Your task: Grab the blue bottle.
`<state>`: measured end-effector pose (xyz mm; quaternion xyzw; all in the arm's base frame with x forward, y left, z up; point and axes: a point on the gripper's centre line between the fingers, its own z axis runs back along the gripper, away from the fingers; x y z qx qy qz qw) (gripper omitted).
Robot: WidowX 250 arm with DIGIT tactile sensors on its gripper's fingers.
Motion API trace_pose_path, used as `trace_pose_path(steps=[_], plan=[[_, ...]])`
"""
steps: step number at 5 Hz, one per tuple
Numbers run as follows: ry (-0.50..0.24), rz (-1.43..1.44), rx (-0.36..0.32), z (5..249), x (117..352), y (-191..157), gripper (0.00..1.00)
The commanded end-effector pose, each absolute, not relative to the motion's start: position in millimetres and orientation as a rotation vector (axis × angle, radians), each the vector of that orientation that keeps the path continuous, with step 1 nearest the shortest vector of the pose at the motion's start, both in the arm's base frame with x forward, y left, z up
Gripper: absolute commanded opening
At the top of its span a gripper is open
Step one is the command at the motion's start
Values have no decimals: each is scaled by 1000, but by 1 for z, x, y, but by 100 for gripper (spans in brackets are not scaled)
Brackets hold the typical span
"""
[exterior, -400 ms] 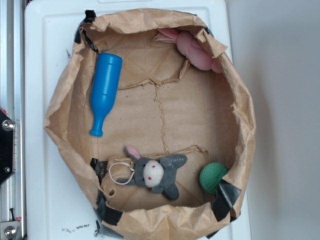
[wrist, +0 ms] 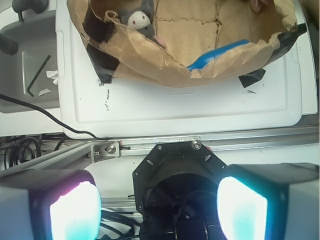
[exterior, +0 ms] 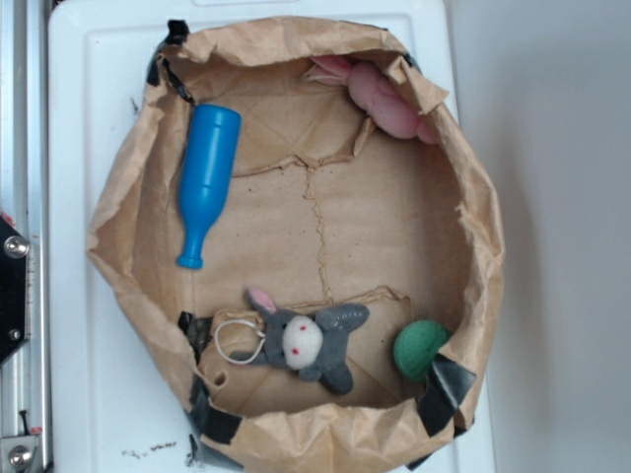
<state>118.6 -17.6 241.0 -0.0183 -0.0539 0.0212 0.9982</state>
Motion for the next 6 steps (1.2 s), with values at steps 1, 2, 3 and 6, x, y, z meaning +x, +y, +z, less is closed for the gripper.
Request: trace_pose_path(steps=[1,2,3,6], plan=[[-149,186,-52,244,177,-31,100],[-152,221,-24,233,191,-28,100],[-141,388,-23,219,208,-3,100],[-233,1095,-90,192,252,35,100]])
